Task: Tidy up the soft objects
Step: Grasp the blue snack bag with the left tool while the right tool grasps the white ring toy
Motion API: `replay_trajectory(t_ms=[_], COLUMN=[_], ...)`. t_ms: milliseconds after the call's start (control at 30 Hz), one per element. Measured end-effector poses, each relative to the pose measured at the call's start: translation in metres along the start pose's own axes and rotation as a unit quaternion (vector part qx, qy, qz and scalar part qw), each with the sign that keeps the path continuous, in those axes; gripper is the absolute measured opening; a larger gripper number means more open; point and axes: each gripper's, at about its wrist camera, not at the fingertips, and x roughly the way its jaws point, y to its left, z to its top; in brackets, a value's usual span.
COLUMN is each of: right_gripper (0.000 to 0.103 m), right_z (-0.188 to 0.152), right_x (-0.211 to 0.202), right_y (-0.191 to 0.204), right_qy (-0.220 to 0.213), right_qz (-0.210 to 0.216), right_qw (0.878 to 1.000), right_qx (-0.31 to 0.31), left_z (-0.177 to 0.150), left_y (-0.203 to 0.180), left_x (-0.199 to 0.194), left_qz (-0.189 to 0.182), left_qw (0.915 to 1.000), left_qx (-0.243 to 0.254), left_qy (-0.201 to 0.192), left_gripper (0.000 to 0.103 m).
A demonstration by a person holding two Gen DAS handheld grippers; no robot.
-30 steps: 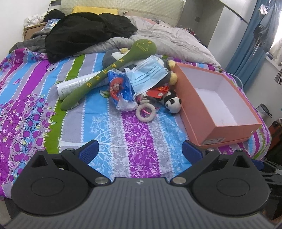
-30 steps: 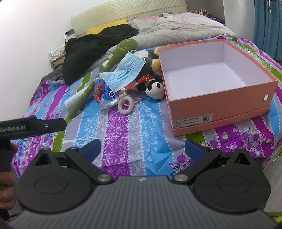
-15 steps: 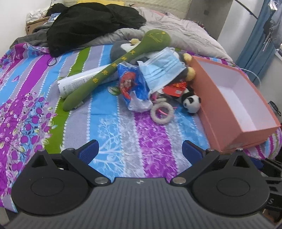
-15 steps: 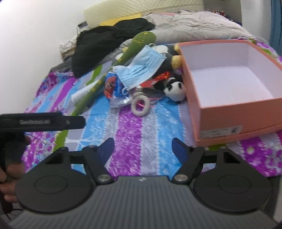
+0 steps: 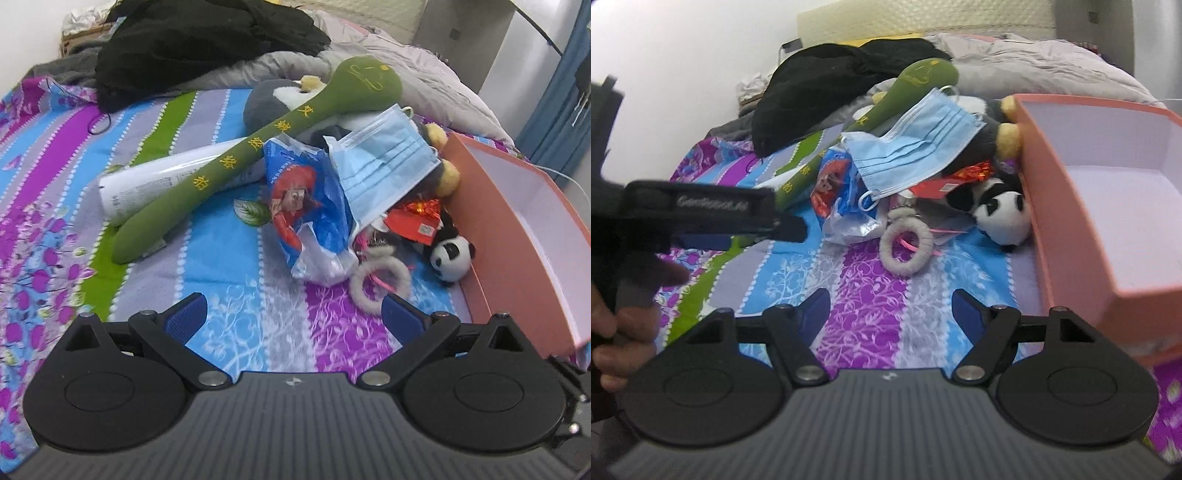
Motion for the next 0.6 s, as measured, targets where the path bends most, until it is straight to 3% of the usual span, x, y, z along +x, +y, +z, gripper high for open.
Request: replay_trajectory(t_ms=[233,367,433,600], right_gripper=[0.073,0.066,0.057,0.049], right_z=[0.012,0.015,0.015,0.016], right_x=[0.043,0.064,0.071,0.084], right_y=[-0.007,-0.013,-0.017,-0.025], right_qy=[0.008,0.019,0.023,0.023], right_qz=[-0.006,-0.019,-0.018,-0.021], right_qw=[1.000,1.000,1.000,0.999], right_qx=[0.001,-0.004,0.001,0.021], left_z=[0.014,0.020,0.022,0.026], left_y=[0.005,0.007,0.009,0.010], left_x=[0.038,0.058,0.065,0.083], left_qz=[-0.031,-0.040,-0.045,-0.054], left_qw=[0.9992,0.9987,0.9984,0.9979], left_qx=[-0.025,-0.032,-0.033,-0.032], left_qy=[-0.003,0.000,0.002,0.011], left_gripper=[0.099,0.087,0.080,0.063])
